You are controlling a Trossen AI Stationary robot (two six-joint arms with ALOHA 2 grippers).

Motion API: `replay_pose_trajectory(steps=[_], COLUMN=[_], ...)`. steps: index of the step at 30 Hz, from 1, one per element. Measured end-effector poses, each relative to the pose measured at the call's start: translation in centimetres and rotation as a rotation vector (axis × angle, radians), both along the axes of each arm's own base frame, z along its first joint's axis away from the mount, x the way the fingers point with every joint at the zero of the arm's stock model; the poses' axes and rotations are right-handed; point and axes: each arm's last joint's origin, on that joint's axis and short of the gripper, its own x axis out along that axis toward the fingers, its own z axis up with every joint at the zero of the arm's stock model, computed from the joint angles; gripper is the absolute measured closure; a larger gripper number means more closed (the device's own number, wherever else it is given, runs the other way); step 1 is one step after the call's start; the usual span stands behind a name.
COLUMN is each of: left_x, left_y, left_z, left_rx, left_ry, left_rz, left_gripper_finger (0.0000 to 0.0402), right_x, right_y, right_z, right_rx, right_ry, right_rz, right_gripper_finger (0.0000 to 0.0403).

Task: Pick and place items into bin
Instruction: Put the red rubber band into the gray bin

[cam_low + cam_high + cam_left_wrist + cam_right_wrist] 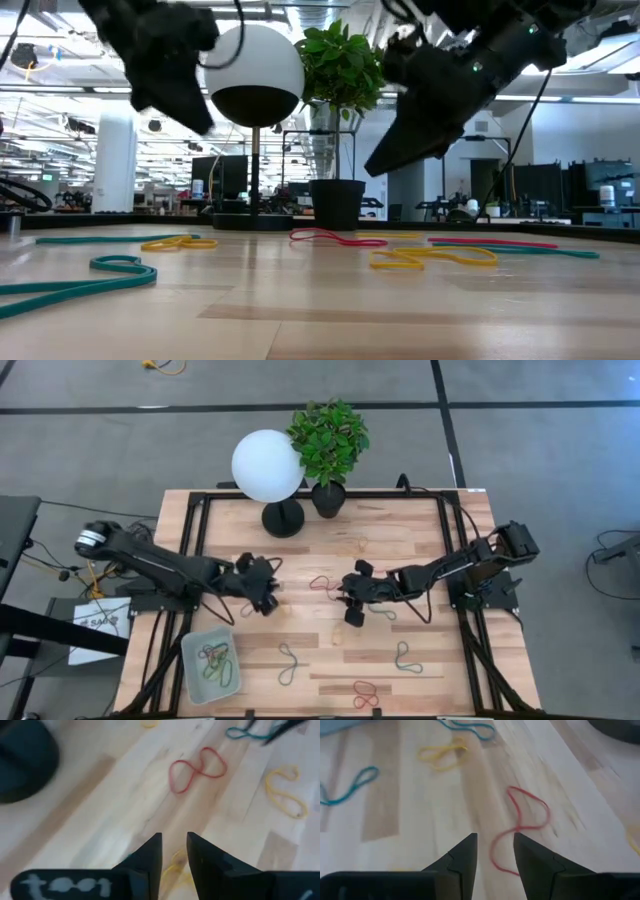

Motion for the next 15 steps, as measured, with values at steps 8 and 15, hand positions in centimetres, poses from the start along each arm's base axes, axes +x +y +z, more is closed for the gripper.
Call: replay_pose_trajectory(steps=[8,15], left_x=[2.7,4.6], left_y=[-0.4,-0.6], left_z=[-2.9,-4.5], left_rx=[0.114,0.199], left_ry=[-0.071,-0.12], left_rz=[-0.017,0.018], left_gripper_finger=[0.0322,0.0322], right_x=[-1.3,-4.0], right_y=[-1.8,-4.2], right_z=[-1.3,-2.6], right_rx=[-0.029,-0.019], right_ry=[0.193,0.458], right_rz=[-0.128,-0.404], right_gripper_finger=[0.0281,0.0281])
